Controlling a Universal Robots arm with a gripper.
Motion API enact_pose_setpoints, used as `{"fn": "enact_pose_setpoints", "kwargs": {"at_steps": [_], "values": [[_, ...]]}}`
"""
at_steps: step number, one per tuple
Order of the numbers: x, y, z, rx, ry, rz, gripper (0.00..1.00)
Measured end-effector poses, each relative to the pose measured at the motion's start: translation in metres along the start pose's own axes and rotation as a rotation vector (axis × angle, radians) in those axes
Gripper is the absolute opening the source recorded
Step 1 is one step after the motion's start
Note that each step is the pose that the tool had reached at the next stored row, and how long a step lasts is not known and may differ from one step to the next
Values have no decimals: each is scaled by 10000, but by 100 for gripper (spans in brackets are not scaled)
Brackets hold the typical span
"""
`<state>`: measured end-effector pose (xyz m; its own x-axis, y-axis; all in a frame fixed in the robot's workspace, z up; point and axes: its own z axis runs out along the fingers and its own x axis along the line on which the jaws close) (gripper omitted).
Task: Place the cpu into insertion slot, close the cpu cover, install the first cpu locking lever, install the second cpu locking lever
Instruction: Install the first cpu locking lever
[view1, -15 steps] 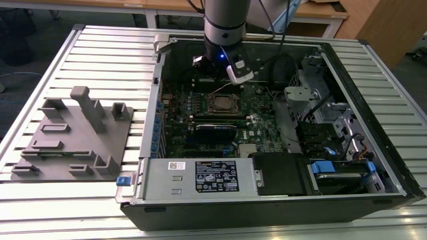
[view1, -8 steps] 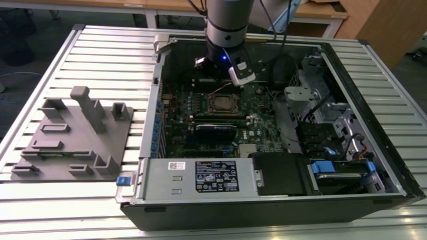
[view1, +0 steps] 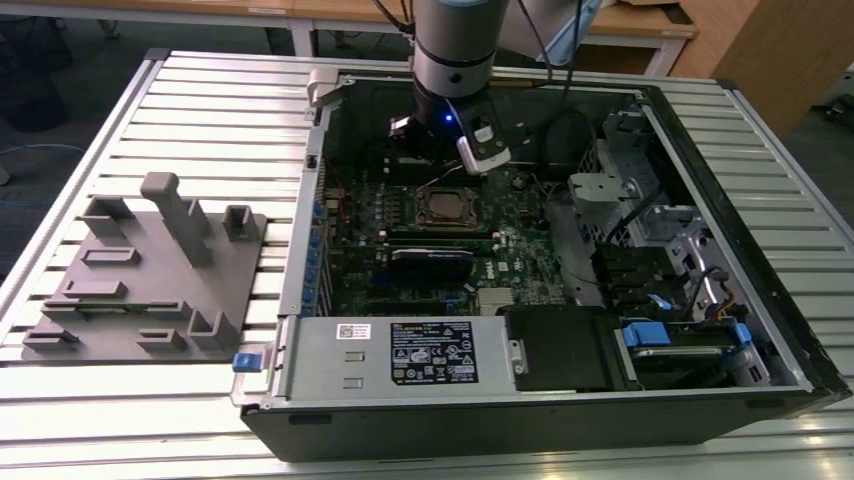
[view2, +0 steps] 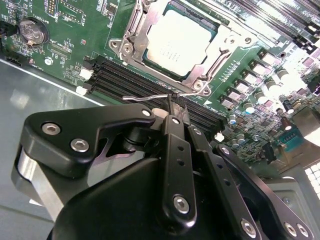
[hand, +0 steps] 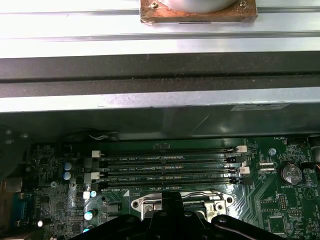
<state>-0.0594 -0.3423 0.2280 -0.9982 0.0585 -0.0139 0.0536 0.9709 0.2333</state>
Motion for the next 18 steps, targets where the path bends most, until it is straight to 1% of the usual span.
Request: {"fn": "enact_pose_setpoints", "kwargs": {"at_steps": [4,6,9,11,12,14,17,18], "values": [[0,0,2,-1,-1,0,10],[-1,-2,11,-8,-3,1,10],[-3,-7,32,7,-1,1,10],[-3,-10,55,30,-2,-2,10],[-3,-9,64,57,-3,-1,10],[-2,7,76,144,-8,-4,10],[0,29,93,182,-10,-5,10],[-2,36,99,184,-10,-5,10]]}}
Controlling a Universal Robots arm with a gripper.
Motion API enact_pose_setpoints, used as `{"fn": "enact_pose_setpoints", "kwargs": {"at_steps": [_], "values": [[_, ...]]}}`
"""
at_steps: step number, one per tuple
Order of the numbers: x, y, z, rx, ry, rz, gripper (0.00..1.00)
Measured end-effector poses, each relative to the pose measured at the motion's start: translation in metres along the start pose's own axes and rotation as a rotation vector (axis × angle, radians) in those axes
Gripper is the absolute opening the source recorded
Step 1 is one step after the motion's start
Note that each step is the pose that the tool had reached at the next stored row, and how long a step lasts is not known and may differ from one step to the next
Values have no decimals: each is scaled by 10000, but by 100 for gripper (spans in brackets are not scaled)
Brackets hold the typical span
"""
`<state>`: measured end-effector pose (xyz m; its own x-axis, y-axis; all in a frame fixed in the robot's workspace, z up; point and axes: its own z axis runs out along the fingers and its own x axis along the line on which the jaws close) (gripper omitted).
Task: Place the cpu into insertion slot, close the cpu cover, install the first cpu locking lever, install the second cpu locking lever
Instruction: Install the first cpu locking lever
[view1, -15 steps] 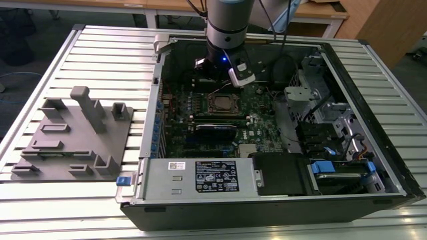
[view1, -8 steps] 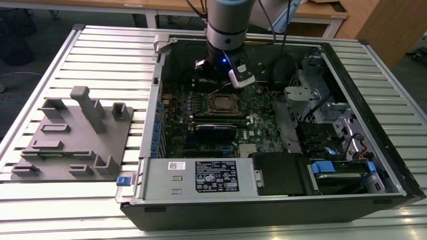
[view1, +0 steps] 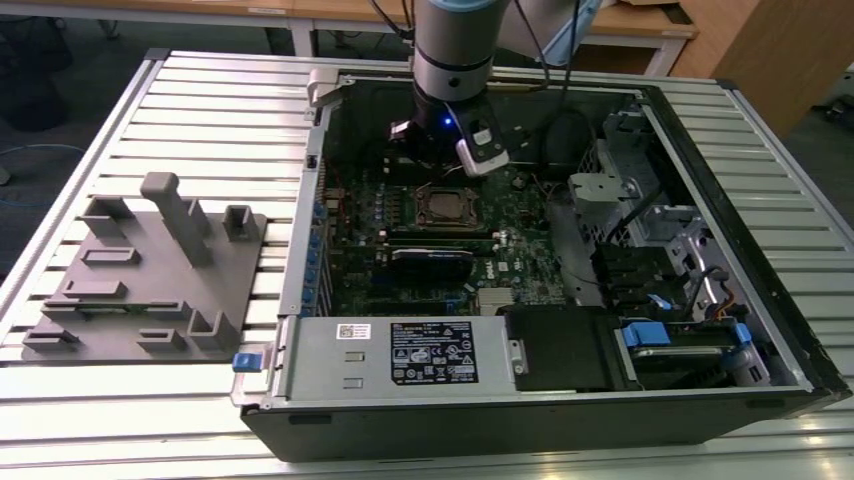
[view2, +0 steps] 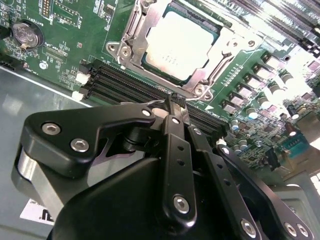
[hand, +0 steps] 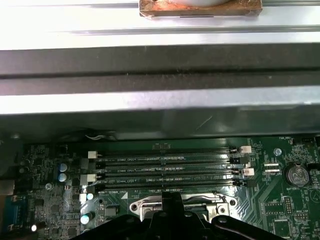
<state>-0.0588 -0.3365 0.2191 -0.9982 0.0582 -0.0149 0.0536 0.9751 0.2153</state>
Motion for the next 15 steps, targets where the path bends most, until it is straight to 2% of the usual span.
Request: {"fn": "enact_pose_setpoints", "kwargs": {"at_steps": [6,15], "values": [[-47,26,25,11,-2,-1,10],[-92,27,66,36,-11,42,10]]}}
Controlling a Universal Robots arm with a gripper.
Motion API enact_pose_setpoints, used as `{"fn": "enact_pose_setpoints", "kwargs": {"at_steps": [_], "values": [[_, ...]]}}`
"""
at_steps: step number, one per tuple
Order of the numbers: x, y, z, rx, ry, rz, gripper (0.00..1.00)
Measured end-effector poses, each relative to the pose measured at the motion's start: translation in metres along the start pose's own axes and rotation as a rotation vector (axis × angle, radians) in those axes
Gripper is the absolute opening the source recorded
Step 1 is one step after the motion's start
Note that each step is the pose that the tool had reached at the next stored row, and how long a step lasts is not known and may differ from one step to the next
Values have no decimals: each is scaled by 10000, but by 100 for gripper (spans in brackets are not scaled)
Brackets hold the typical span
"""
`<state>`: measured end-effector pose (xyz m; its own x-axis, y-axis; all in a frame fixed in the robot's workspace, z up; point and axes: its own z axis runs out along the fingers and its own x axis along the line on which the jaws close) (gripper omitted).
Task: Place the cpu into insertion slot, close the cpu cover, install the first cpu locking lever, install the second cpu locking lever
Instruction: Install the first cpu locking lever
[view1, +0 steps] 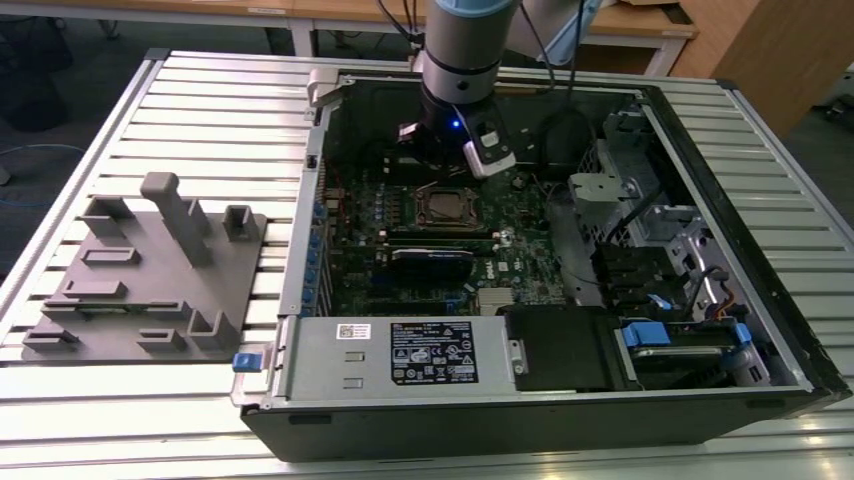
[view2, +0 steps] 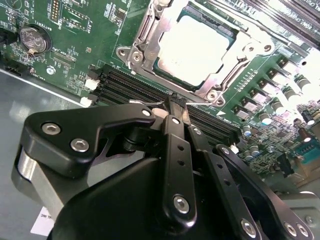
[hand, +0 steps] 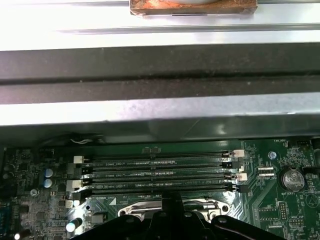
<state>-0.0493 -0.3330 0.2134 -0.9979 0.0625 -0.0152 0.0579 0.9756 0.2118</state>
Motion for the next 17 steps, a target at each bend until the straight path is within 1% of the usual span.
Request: {"fn": "enact_pose_setpoints", "kwargs": {"at_steps": [3,15,17], "values": [[0,-4,18,0,-1,0,10],[0,1,1,-3,0,0,10],[0,0,1,5,-7,1,10]]}}
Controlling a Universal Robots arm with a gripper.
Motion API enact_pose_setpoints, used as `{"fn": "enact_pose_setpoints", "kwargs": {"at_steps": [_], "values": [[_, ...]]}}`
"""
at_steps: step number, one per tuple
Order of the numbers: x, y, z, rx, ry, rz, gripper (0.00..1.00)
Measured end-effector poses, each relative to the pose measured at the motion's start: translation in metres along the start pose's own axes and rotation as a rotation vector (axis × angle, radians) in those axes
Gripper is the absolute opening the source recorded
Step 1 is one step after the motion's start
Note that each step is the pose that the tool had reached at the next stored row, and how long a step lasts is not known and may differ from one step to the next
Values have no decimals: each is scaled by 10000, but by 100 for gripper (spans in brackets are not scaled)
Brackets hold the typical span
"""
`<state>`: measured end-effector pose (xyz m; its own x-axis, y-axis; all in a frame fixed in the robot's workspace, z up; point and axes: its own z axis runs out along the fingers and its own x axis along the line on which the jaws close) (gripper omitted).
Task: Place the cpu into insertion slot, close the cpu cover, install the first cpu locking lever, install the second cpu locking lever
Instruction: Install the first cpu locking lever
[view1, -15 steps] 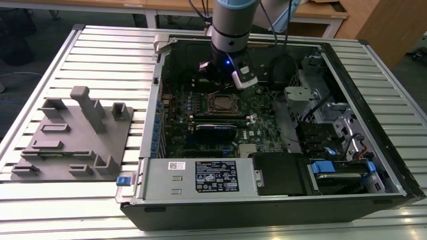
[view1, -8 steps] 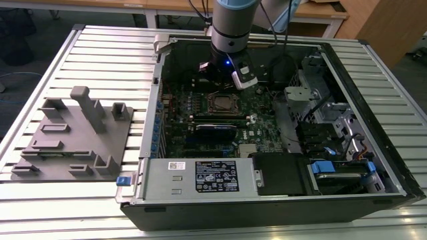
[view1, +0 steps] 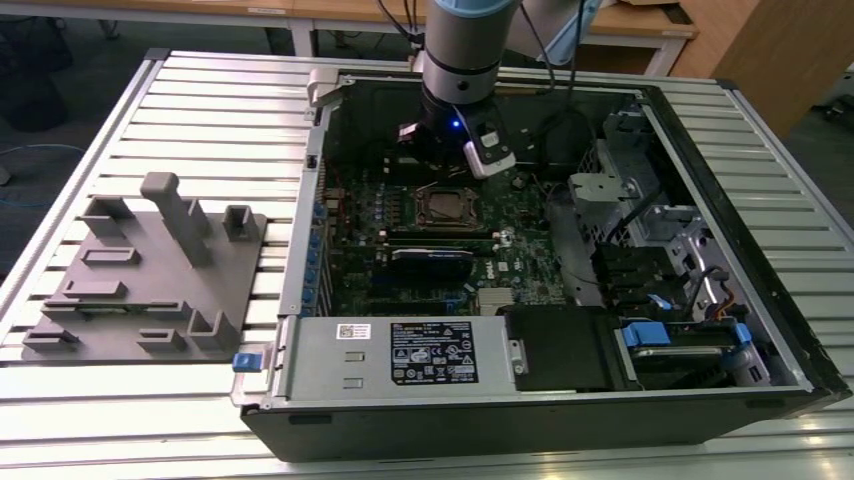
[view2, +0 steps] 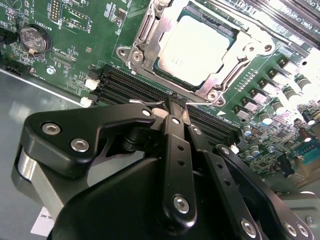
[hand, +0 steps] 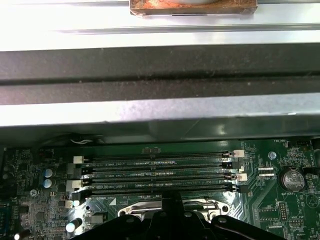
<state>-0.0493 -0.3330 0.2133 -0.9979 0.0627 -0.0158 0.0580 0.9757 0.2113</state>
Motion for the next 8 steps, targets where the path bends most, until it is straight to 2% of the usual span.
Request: {"fn": "enact_pose_setpoints", "kwargs": {"at_steps": [3,6,8], "values": [[-2,-1,9,-1,-35,25,10],[-11,-3,21,2,-94,217,10],[-13,-3,22,7,-113,305,10]]}}
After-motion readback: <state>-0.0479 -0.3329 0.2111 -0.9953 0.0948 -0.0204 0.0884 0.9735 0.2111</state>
